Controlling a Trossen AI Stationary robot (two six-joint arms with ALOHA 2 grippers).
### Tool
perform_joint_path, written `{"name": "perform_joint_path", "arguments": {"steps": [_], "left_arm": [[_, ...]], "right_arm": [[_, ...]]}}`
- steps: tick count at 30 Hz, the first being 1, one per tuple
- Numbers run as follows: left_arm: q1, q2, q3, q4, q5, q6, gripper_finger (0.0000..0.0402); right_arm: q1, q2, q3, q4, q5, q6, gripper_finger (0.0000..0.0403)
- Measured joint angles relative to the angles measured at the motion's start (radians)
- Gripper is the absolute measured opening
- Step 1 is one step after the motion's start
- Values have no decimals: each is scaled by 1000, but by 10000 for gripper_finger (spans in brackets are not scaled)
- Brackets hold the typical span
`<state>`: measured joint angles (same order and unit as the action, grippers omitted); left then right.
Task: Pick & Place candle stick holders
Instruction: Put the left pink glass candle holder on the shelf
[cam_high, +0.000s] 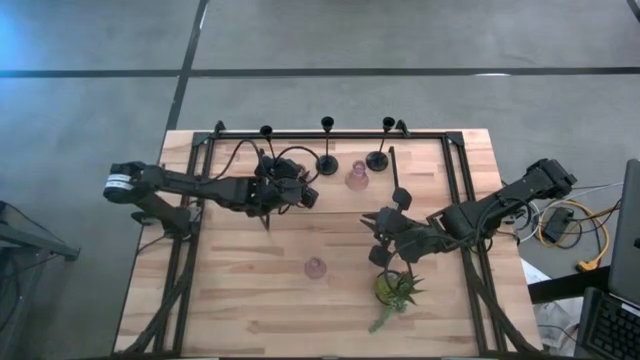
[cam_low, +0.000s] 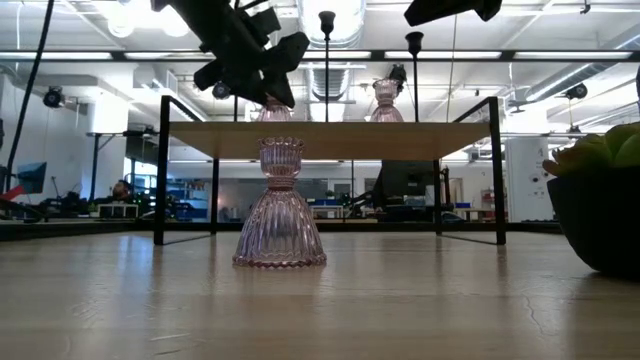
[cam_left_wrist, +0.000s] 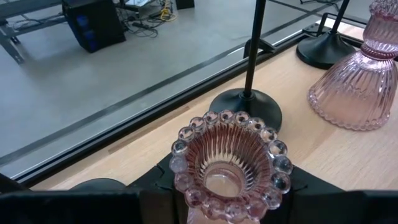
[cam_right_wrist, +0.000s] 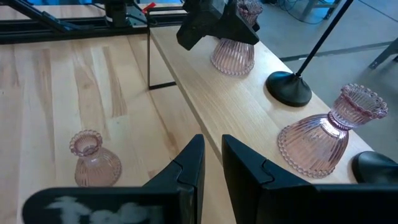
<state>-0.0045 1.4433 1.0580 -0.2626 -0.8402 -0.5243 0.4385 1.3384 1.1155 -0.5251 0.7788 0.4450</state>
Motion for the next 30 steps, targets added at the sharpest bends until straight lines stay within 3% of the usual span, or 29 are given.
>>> {"name": "perform_joint_path", "arguments": {"steps": [5,13,30], "left_arm": [[3,0,-5,4,8,-1,131],[10,-1,-17,3,8,0,194],[12,0,-17,36,21,59,202]], "right_arm": [[0,0,-9,5,1,0,48],[0,0,-20,8,2,0,48],[0,0,-20,15,0,0,49]]}}
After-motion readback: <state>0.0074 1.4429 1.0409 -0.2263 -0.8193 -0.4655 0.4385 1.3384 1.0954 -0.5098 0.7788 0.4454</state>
